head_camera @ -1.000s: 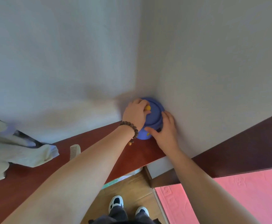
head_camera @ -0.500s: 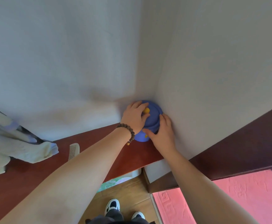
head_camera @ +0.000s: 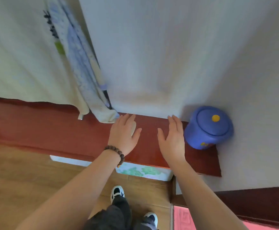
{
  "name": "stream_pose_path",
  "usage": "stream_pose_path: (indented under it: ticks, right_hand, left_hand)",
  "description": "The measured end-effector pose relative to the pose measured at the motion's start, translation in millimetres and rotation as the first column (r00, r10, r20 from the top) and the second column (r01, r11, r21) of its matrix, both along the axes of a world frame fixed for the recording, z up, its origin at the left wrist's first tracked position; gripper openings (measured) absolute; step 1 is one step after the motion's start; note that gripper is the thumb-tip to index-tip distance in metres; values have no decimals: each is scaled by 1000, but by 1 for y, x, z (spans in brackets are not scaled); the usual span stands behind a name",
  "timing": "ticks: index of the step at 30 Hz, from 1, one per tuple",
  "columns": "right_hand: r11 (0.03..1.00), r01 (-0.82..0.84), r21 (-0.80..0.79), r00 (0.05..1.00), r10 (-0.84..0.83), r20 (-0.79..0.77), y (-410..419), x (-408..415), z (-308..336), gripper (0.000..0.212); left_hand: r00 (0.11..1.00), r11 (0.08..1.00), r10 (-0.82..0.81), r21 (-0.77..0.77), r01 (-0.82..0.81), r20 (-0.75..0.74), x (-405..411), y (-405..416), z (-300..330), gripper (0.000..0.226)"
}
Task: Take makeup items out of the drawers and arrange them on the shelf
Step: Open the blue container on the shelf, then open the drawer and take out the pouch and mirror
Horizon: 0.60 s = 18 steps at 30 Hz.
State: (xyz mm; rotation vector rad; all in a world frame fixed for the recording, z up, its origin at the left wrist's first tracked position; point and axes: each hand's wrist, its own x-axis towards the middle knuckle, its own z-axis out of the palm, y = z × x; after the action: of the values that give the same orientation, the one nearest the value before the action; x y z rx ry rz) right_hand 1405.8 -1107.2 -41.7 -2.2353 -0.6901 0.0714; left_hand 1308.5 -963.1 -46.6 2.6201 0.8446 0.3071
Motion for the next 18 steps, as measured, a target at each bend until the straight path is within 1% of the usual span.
stream_pose_path:
  ticks: [3, 5, 9, 14, 18]
  right_hand:
    - [992, -124, -30, 991, 122, -46, 29, -30, -6, 53]
    - [981, -187, -52, 981, 183, -65, 45, -47, -9, 52]
    - [964, -243, -106, 968, 234, -93, 78, -82, -15, 51]
    - [945, -277, -176, 960, 264, -96, 129, -145, -27, 46]
    - [953, -239, -187, 969, 221, -109, 186, -211, -43, 46]
  left_hand:
    - [994, 994, 106, 40, -105, -30, -53, 26, -5, 54]
    - [981, 982, 188, 34, -187, -40, -84, 40, -9, 54]
    - [956, 957, 290, 18, -290, -48, -138, 71, -19, 55]
    - [945, 945, 325, -20, -326, -22, -204, 123, -30, 55]
    - [960, 960, 276, -34, -278, -47, -264, 179, -45, 55]
